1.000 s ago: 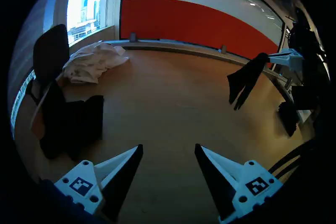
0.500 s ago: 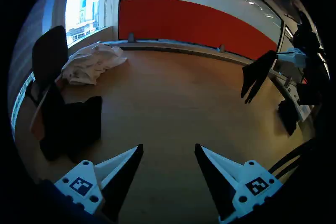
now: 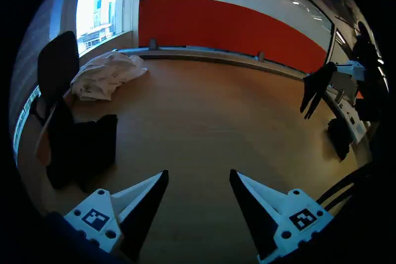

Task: Fold towel

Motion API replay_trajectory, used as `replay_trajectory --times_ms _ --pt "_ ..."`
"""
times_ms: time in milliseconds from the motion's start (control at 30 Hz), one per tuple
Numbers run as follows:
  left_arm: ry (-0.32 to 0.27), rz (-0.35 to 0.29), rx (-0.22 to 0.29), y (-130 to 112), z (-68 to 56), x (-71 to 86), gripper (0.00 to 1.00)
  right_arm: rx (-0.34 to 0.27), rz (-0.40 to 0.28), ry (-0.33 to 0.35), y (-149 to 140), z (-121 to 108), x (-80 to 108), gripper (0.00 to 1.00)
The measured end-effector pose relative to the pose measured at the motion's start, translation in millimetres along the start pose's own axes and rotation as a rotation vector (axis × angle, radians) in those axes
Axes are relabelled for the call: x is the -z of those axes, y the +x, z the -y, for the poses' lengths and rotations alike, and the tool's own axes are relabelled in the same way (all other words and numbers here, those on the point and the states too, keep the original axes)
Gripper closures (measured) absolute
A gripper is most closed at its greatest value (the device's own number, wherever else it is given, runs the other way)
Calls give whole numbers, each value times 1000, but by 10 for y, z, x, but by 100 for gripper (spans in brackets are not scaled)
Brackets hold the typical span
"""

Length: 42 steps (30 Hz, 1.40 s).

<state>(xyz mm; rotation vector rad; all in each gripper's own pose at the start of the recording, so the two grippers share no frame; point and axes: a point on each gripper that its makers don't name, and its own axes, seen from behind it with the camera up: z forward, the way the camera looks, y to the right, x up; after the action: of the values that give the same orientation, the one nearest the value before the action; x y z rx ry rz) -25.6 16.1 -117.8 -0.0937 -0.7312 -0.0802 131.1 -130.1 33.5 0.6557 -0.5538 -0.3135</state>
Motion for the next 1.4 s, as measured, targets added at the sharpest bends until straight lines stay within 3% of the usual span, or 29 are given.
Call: replay_trajectory --times_ms 1400 --pt "23 34 -53 9 -200 -29 9 -87 113 -213 -1091 -1776 1110 93"
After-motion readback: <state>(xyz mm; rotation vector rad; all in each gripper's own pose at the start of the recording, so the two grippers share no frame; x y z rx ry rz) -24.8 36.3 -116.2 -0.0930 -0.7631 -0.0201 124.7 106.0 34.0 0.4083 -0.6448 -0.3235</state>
